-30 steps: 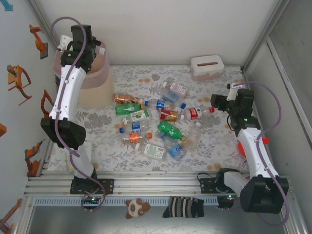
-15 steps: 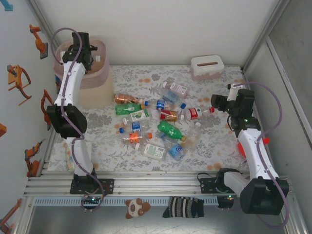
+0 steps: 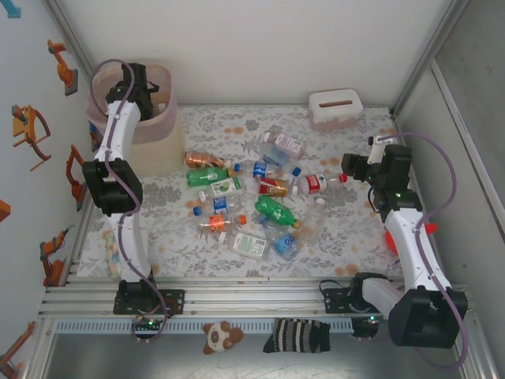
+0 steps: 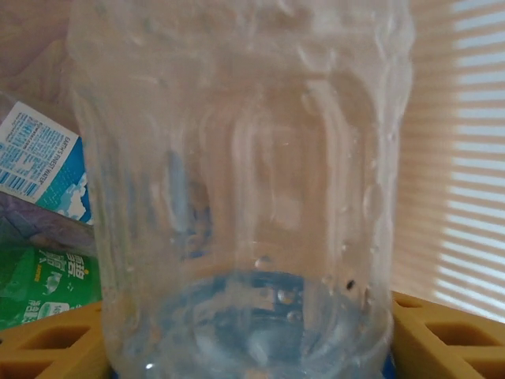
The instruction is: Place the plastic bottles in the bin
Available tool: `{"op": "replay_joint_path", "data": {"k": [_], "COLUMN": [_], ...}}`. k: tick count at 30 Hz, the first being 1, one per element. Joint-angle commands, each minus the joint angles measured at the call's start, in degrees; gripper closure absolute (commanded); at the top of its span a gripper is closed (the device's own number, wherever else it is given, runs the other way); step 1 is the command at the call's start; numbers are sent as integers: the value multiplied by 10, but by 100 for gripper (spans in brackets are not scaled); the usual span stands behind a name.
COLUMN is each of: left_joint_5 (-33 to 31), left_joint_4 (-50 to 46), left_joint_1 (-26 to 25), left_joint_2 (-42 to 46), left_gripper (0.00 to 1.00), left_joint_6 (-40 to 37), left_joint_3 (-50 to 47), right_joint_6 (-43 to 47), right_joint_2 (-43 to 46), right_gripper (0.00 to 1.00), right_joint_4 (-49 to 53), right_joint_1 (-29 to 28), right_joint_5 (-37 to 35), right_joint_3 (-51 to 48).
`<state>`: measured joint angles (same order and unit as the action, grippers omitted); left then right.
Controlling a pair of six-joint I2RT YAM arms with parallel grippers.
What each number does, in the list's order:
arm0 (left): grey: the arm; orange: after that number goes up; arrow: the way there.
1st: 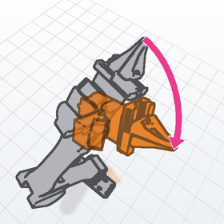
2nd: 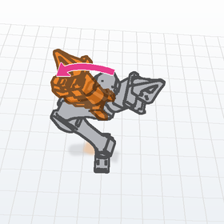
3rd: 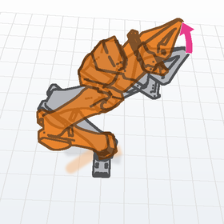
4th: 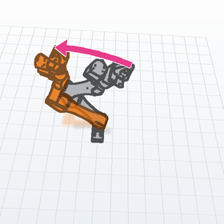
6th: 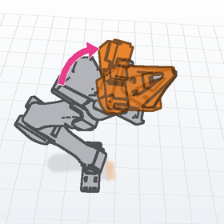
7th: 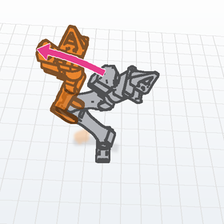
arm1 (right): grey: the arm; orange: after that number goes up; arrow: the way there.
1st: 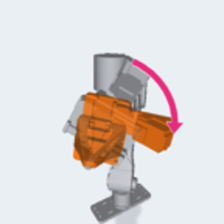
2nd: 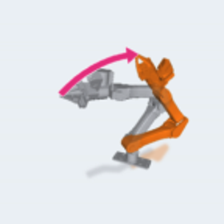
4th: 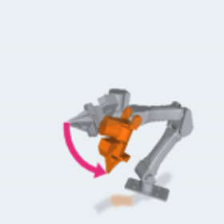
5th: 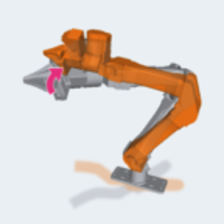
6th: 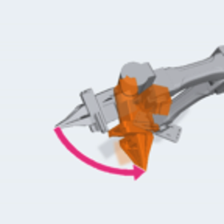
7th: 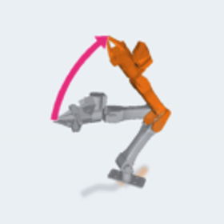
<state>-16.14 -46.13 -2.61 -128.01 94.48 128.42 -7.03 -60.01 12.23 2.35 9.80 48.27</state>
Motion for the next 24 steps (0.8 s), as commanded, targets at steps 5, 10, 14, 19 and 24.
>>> {"op": "replay_joint_path", "data": {"k": [5, 10, 14, 19, 24], "left_joint_5": [24, 23, 27, 37, 45], "left_joint_4": [-23, -24, -21, -9, 9], "left_joint_1": [4, 6, 6, 4, -4], "left_joint_2": [-17, -9, 3, 32, 72], "left_gripper": [18, 14, 15, 15, 15], "left_joint_6": [21, 19, 13, -9, -54], "left_joint_3": [36, 41, 47, 51, 44], "right_joint_6": [10, 9, 6, -15, -34], "right_joint_2": [10, 13, 14, 12, -10], "right_gripper": [26, 26, 26, 26, 27], "right_joint_4": [5, 7, 8, 17, 56], "right_joint_1": [-6, -6, -6, -6, -10], "right_joint_5": [-11, -11, -8, 4, 13], "right_joint_3": [7, 8, 9, 16, 36]}}
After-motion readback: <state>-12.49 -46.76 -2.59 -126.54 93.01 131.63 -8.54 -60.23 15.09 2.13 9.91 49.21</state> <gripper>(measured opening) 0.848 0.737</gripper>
